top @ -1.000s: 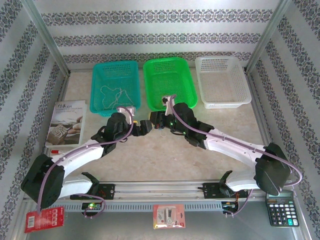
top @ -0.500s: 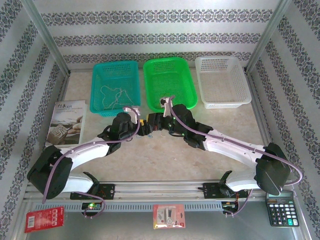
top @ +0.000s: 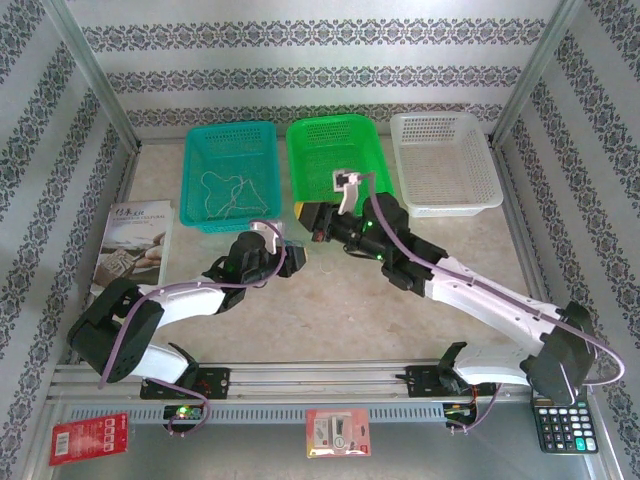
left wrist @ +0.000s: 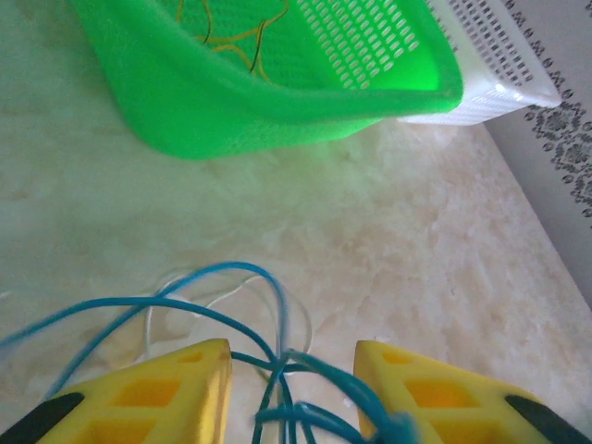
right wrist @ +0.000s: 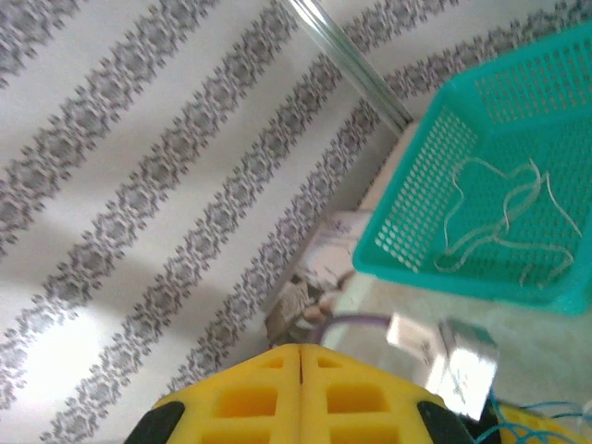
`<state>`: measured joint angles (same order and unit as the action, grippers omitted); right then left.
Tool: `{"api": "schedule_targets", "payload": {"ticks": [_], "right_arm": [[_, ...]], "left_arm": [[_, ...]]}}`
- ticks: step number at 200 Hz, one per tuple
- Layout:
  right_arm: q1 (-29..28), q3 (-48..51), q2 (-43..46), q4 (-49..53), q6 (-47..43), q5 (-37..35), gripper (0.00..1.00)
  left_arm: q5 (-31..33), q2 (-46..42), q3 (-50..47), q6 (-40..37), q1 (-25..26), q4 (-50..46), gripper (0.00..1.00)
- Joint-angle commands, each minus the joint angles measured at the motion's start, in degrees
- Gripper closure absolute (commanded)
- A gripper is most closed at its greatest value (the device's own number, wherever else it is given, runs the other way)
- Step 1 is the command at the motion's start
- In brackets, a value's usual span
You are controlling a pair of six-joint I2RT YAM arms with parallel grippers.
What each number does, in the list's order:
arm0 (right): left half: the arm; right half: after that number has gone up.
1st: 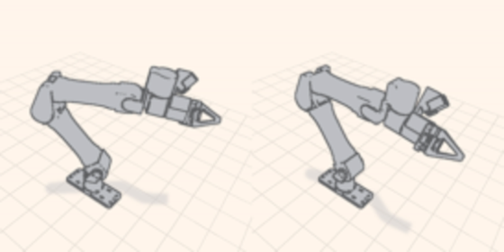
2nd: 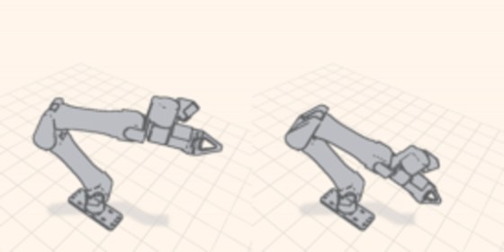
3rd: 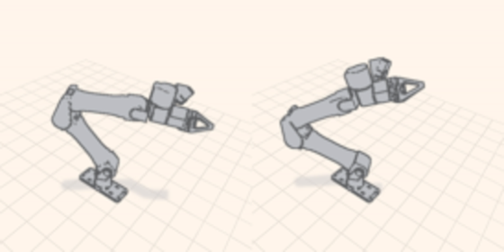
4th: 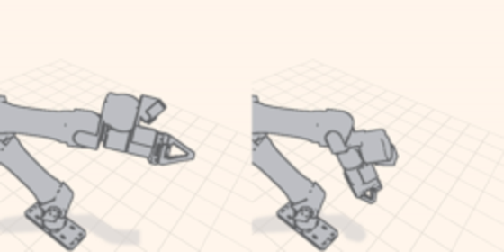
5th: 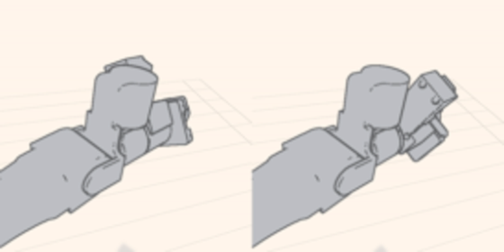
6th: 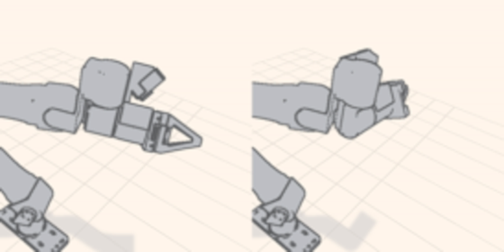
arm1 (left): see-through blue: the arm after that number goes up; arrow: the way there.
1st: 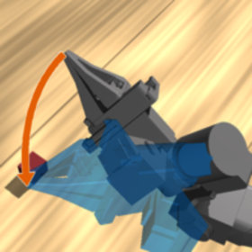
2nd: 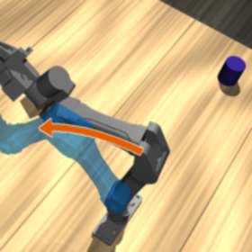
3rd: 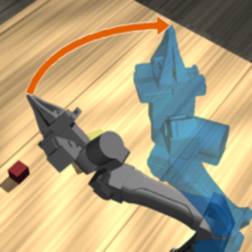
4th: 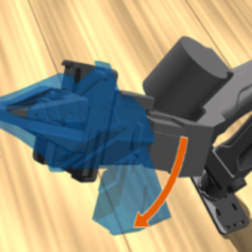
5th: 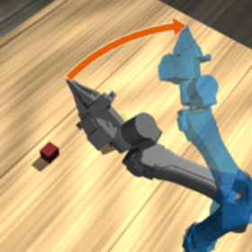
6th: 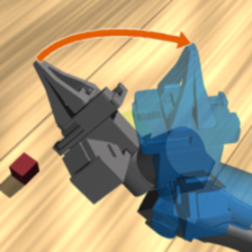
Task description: Untangle the cables
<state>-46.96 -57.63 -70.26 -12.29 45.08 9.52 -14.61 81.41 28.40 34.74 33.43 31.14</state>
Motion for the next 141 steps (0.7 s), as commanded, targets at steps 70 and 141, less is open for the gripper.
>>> {"api": "schedule_targets", "payload": {"ticks": [70, 141], "right_arm": [[9.3, -8.9, 4.9, -2.4, 4.0, 5.0, 1.0], [13.7, -15.8, 4.6, -3.5, 7.4, 9.3, 1.0]], "left_arm": [[0.6, 0.3, -5.4, 0.5, 0.8, 4.9, 0.67], [0.4, 2.7, -6.7, 1.5, 0.7, 6.7, 0.74]]}}
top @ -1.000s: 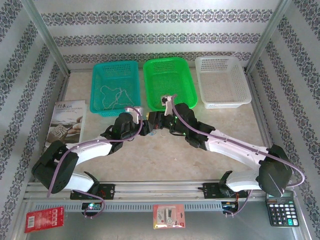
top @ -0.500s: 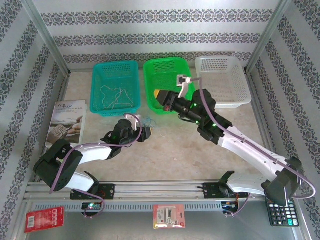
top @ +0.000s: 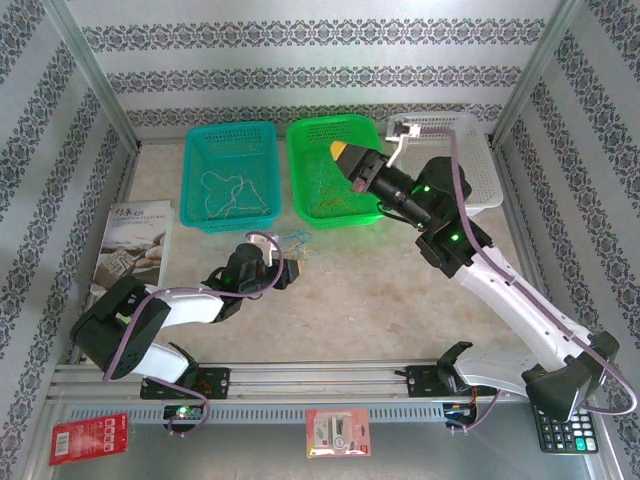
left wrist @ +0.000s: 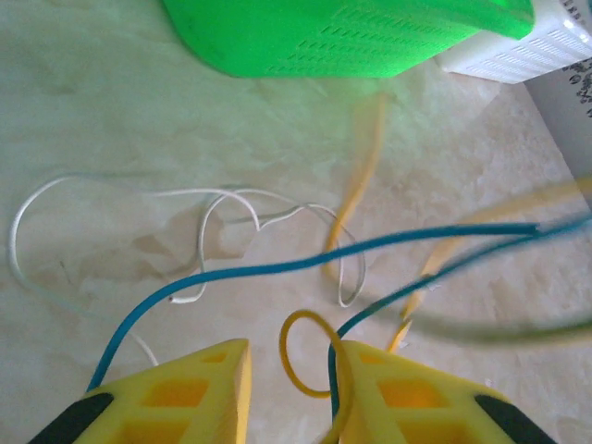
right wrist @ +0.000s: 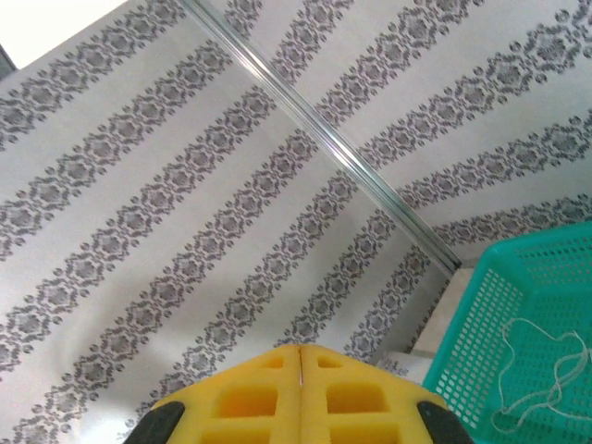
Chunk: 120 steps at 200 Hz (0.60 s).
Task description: Untangle the cables
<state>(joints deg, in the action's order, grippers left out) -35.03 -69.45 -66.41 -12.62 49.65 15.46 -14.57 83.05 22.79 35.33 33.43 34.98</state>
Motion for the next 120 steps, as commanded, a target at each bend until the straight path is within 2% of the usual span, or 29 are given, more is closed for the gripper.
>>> {"api": "schedule_targets", "payload": {"ticks": [1, 74, 120], "right_arm": [[1.8, -4.1, 0.7, -3.2, 2.9, 3.4, 1.0], [5.2, -9.6, 0.8, -3.6, 4.7, 6.3, 1.0], [10.4, -11.5, 2.7, -2.3, 5.1, 6.9, 1.0]], "left_arm": [[0.3, 1.1, -1.1, 0.9, 0.7, 2.8, 0.74], [0.4, 1.1, -2.0, 1.2, 0.7, 3.1, 0.89], [0.7, 0.9, -2.3, 1.0, 0.7, 2.5, 0.97]]}}
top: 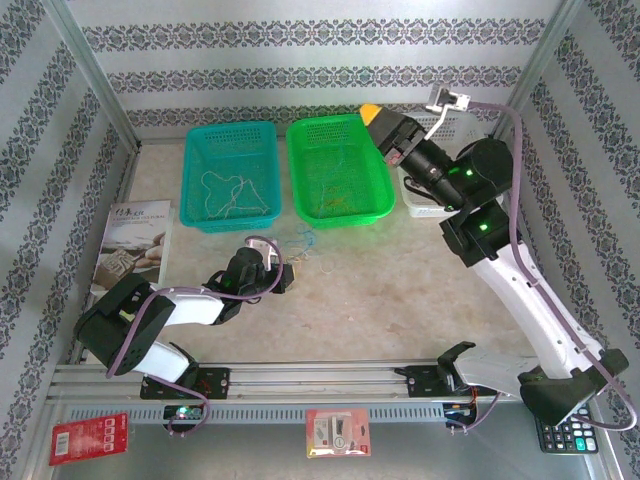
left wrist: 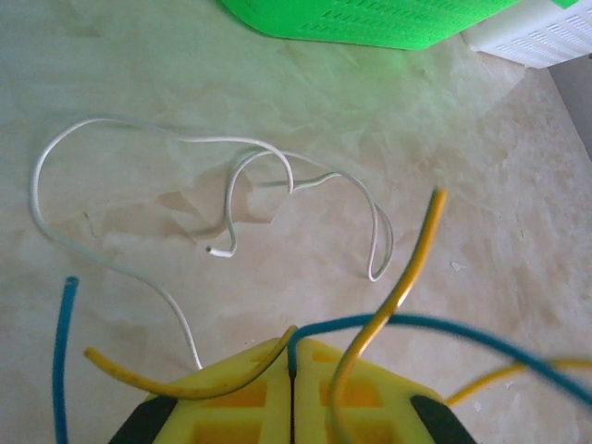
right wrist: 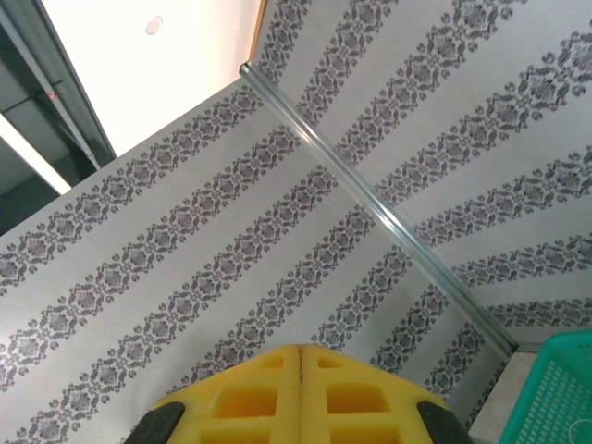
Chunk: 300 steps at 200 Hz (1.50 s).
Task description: Untangle the cables
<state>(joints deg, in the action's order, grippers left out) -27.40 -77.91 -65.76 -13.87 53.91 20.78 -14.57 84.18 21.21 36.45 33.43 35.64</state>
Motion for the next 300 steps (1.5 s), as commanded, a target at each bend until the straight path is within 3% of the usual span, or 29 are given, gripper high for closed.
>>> {"api": "schedule_targets", "payload": {"ticks": [1, 50, 122, 190, 232, 270, 300], "right_arm": [[3.0, -3.2, 2.0, -1.0, 0.9, 1.6, 1.0], [8.7, -11.1, -1.1, 1.7, 1.4, 4.3, 1.0], [22.7, -25.6, -8.3, 3.6, 4.7, 3.9, 1.0], [27.2, -37.6, -13.8, 8.8, 1.8, 1.9, 1.0], [27.2, -32.0, -13.2, 8.5, 0.9, 0.9, 1.0], [25.3, -24.0, -11.7, 7.9, -2.8, -1.6, 1.0], [21.9, -19.5, -11.7, 8.3, -8.2, -5.0, 1.0]], "left_arm": [[0.6, -0.3, -0.7, -0.2, 0.7, 1.8, 0.97], [0.6, 1.2, -1.1, 0.2, 0.7, 3.1, 1.0], [0.7, 1.7, -1.9, 0.2, 0.7, 3.8, 1.0], [0.4, 2.6, -2.4, 0.3, 0.7, 5.0, 1.0], [-0.4, 2.1, -1.9, 1.1, 0.7, 5.6, 1.0], [-1.6, -1.3, -0.3, 1.2, 0.7, 2.7, 0.8], [-1.8, -5.1, 1.3, 0.6, 0.7, -1.0, 0.47]]}}
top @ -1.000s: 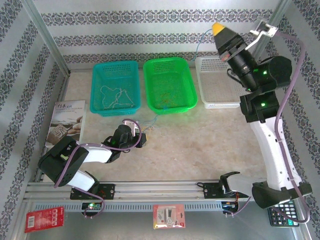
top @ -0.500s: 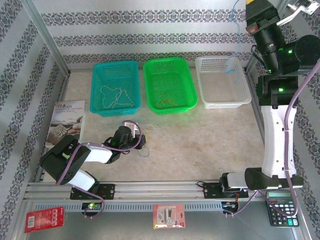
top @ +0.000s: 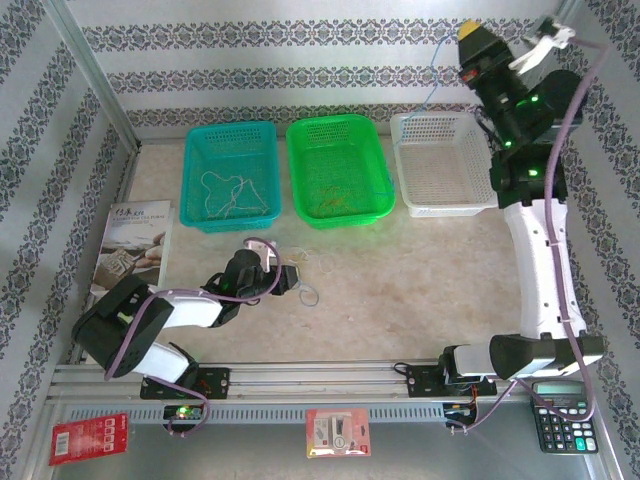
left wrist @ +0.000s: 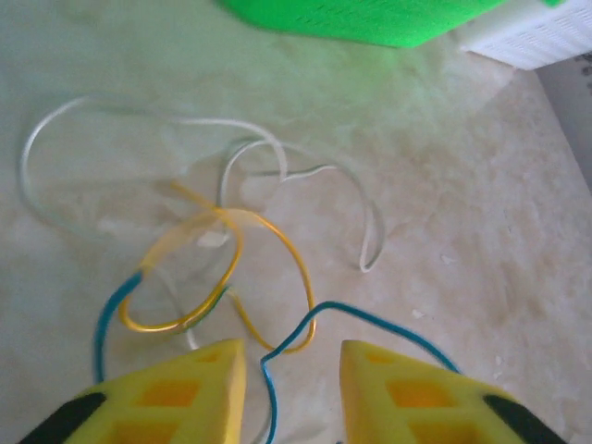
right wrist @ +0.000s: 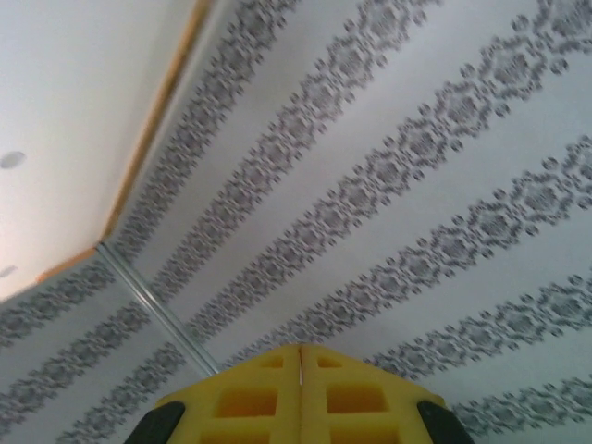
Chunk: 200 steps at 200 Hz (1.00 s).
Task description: Untangle the cables
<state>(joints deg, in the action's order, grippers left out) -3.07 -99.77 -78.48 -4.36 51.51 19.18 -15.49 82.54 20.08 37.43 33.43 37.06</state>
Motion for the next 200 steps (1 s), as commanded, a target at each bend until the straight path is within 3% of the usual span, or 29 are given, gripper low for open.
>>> {"api": "schedule_targets", "payload": {"ticks": [1, 31, 52, 107, 200], "right_arm": [[-2.6, 2.4, 1.0, -1.2, -6.0, -3.6, 1.0], [-3.3, 3.8, -0.8, -0.6, -9.9, -6.9, 1.0], [-3.0, 2.4, -2.6, 1.6, -13.8, -9.3, 1.0], [-0.6, 1.0, -7.3, 4.6, -18.6, -14.5, 1.0], [1.3, 10.0, -10.1, 3.8, -22.9, -22.5, 1.0]], "left_arm": [[-0.9, -3.6, 2.5, -0.3, 0.7, -2.6, 0.46], [0.0, -7.5, 3.8, -1.0, 0.7, -7.2, 0.13], [0.7, -9.7, 4.3, -1.4, 0.7, -9.7, 0.0], [2.6, -13.6, 5.4, -1.4, 0.7, -13.2, 0.0], [3.1, -17.1, 8.6, -3.1, 0.7, -18.4, 0.0]]}}
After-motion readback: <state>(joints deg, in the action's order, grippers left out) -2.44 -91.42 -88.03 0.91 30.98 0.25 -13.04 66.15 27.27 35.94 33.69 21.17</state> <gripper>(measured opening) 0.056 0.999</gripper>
